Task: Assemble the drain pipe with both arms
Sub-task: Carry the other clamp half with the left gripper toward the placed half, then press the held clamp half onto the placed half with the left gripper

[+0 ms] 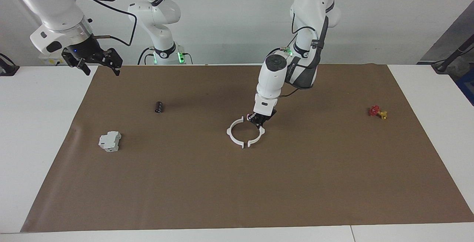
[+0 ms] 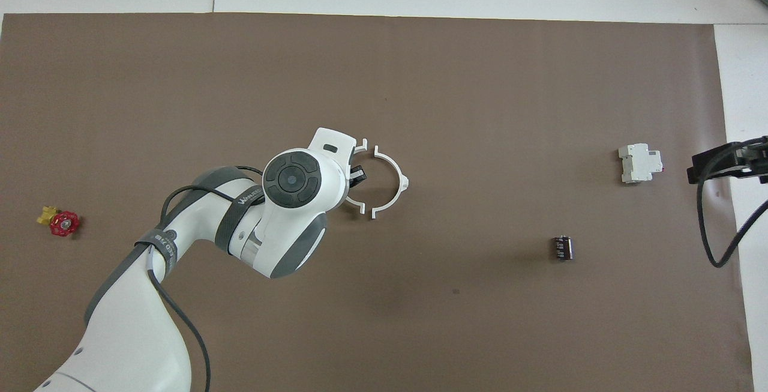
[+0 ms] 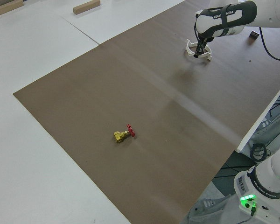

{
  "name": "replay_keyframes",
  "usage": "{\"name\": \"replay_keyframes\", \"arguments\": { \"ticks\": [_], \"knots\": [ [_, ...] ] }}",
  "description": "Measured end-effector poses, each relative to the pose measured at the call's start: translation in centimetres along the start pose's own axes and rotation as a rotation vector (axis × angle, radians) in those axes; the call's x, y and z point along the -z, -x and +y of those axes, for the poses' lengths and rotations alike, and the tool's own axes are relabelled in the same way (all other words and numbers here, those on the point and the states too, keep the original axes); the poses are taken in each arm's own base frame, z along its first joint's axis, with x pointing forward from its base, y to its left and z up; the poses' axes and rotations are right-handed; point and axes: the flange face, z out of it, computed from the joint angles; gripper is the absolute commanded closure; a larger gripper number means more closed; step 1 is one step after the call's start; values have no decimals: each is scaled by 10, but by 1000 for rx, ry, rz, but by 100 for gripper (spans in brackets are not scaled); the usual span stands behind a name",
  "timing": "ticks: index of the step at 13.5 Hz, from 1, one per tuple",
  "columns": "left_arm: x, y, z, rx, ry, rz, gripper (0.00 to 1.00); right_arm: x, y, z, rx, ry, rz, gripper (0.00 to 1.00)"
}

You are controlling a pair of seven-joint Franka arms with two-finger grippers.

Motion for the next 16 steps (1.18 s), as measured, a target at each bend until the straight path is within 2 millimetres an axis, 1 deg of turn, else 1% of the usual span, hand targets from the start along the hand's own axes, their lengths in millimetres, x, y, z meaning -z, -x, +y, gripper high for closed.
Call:
{"name": "replay_keyframes", "arguments": {
  "ticks": [3,5,11,13,16],
  "knots": [
    [-10,2,1,-3,-1,-6,100,0,0,0,0,0,0,0],
    [-14,9,5,-17,-5,-10,100,0,0,0,0,0,0,0],
    [-14,25,15,-30,-4,-12,100,0,0,0,0,0,0,0],
    [-14,24,14,-29,-5,-10,100,0,0,0,0,0,0,0],
    [-15,17,10,-26,-11,2,100,0,0,0,0,0,0,0]
  ]
}}
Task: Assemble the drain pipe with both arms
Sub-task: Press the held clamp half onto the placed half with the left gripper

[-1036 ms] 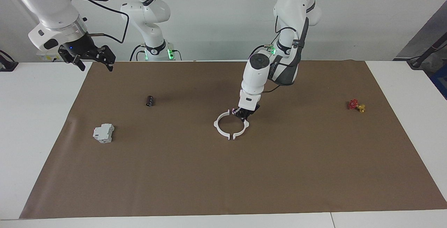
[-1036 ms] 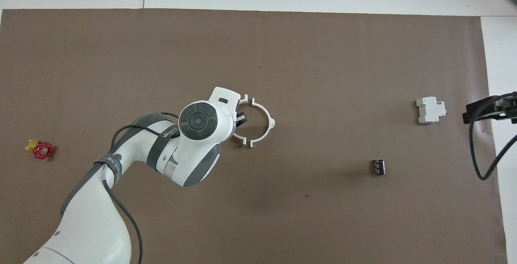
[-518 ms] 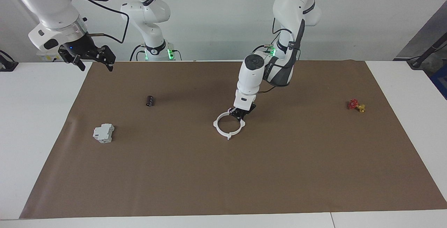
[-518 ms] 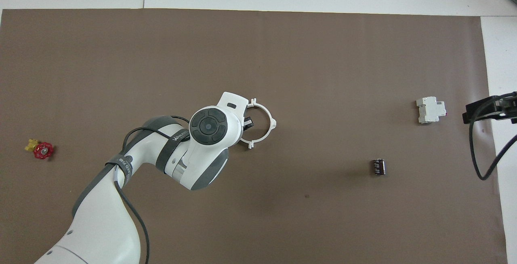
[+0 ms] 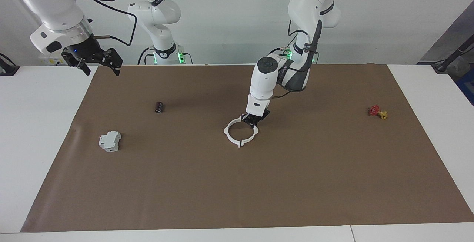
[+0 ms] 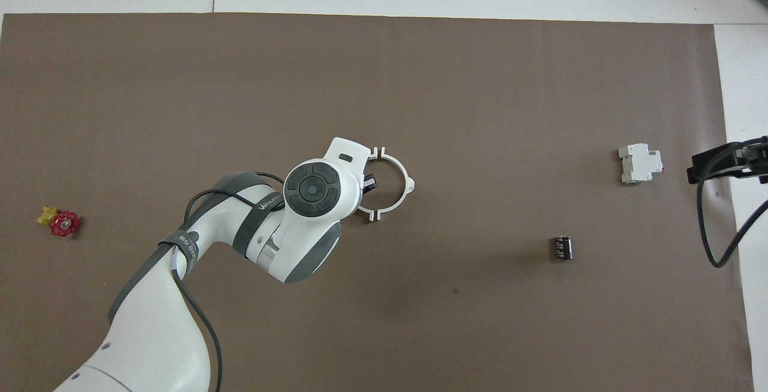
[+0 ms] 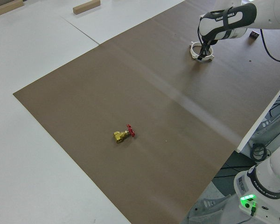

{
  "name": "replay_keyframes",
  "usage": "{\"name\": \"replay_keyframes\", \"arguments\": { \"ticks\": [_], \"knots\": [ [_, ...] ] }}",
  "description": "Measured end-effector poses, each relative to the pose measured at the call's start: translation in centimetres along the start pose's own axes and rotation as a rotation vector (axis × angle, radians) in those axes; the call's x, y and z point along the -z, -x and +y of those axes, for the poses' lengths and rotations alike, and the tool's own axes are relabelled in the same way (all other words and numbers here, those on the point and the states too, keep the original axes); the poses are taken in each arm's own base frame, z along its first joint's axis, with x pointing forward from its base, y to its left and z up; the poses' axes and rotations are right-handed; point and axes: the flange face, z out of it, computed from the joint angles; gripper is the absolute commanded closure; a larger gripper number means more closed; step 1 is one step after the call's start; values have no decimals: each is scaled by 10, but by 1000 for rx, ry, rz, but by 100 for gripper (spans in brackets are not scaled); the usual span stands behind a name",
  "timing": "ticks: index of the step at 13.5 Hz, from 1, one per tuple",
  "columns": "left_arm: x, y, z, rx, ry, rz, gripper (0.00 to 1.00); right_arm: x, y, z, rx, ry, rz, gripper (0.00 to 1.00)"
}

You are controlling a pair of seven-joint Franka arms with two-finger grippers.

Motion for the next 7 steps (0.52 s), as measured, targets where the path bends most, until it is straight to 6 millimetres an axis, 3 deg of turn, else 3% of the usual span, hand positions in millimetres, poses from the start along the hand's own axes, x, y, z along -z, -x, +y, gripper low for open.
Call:
{"name": "replay_keyframes", "arguments": {
  "ticks": [7],
  "knots": [
    [0,-2,-1,-2,-1,7,100,0,0,0,0,0,0,0]
  ]
}}
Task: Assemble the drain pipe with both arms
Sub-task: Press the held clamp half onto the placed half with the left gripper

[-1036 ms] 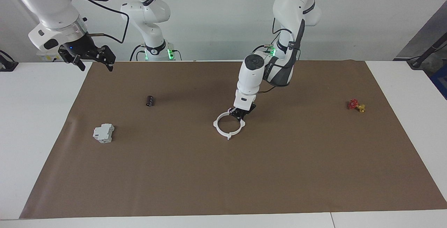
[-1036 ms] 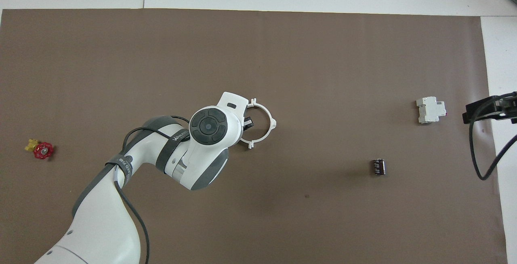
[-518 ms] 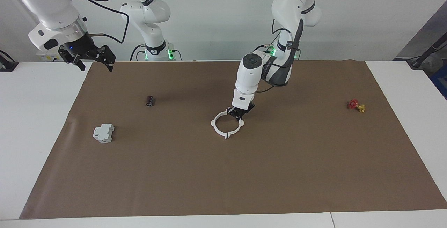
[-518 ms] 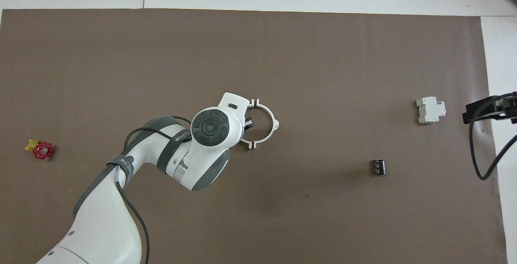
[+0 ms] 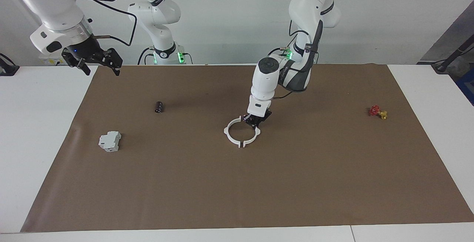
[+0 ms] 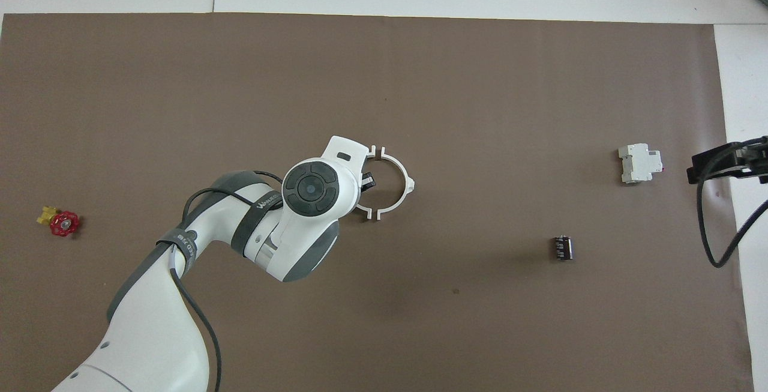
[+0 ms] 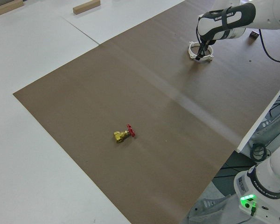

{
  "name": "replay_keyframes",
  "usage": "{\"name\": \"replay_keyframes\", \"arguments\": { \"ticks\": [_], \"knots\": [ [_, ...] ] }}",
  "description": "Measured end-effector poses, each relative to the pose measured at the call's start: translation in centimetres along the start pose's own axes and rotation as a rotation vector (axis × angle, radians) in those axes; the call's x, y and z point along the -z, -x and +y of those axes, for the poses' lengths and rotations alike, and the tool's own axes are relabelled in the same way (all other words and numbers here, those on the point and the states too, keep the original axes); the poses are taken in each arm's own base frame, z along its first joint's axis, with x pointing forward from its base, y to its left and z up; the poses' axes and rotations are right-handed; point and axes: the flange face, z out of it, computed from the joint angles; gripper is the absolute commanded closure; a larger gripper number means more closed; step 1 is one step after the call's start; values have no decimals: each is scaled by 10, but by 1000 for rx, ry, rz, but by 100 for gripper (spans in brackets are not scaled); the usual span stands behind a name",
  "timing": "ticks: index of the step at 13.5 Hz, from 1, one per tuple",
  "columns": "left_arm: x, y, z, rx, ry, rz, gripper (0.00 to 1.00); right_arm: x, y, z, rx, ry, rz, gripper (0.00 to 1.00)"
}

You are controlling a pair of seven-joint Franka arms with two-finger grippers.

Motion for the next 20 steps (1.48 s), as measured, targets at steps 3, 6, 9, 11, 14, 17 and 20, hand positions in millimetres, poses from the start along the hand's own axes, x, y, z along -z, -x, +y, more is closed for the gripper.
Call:
{"name": "replay_keyframes", "arguments": {
  "ticks": [3,6,9,11,14,17,20],
  "knots": [
    [0,0,0,0,1,1,100,0,0,0,0,0,0,0],
    [1,-2,2,21,11,6,100,0,0,0,0,0,0,0],
    [1,-2,4,48,24,13,100,0,0,0,0,0,0,0],
    [1,-2,4,51,25,15,100,0,0,0,0,0,0,0],
    [0,-2,4,48,22,16,100,0,0,0,0,0,0,0],
    [-4,-1,2,14,-13,29,100,0,0,0,0,0,0,0],
    [-4,1,3,24,-19,31,100,0,0,0,0,0,0,0]
  ]
}}
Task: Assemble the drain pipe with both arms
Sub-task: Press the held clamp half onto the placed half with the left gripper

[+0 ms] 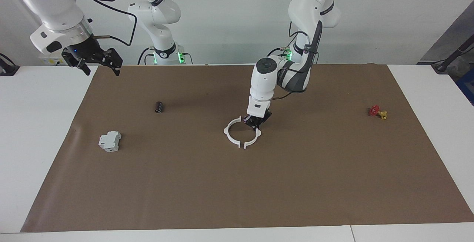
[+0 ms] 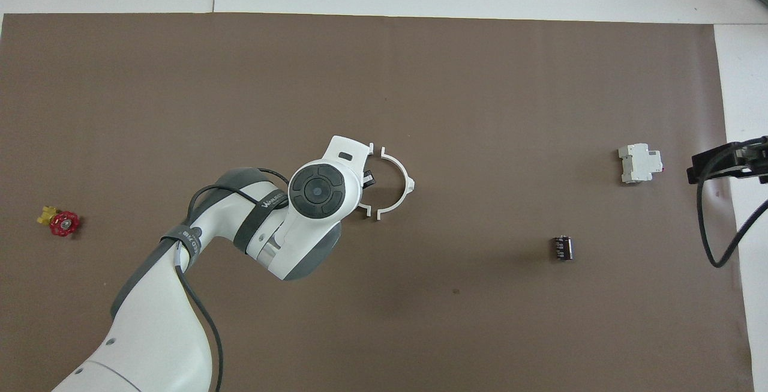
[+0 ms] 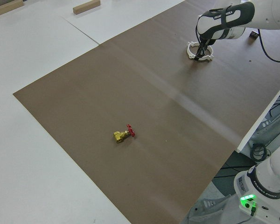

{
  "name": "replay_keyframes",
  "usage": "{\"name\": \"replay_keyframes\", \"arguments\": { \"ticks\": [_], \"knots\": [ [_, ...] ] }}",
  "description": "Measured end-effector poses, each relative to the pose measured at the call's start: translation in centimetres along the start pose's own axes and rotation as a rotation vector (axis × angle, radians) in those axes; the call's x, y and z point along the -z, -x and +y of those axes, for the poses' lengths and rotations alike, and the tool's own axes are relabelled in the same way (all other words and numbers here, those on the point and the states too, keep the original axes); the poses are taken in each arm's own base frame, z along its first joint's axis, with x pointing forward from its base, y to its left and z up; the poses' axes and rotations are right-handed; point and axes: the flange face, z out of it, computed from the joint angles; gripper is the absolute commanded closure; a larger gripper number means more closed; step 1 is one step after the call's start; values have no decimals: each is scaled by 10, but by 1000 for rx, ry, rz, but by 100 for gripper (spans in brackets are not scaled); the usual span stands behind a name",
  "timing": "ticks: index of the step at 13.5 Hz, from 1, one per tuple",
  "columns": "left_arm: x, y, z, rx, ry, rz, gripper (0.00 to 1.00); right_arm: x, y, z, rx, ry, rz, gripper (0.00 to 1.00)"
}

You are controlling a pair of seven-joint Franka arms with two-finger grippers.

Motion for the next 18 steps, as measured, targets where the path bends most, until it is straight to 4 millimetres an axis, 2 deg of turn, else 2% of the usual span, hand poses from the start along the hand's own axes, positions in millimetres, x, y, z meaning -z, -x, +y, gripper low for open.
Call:
{"name": "replay_keyframes", "arguments": {
  "ticks": [6,18],
  "knots": [
    [1,11,6,13,-19,-4,100,0,0,0,0,0,0,0],
    [5,9,10,38,-10,3,100,0,0,0,0,0,0,0]
  ]
}}
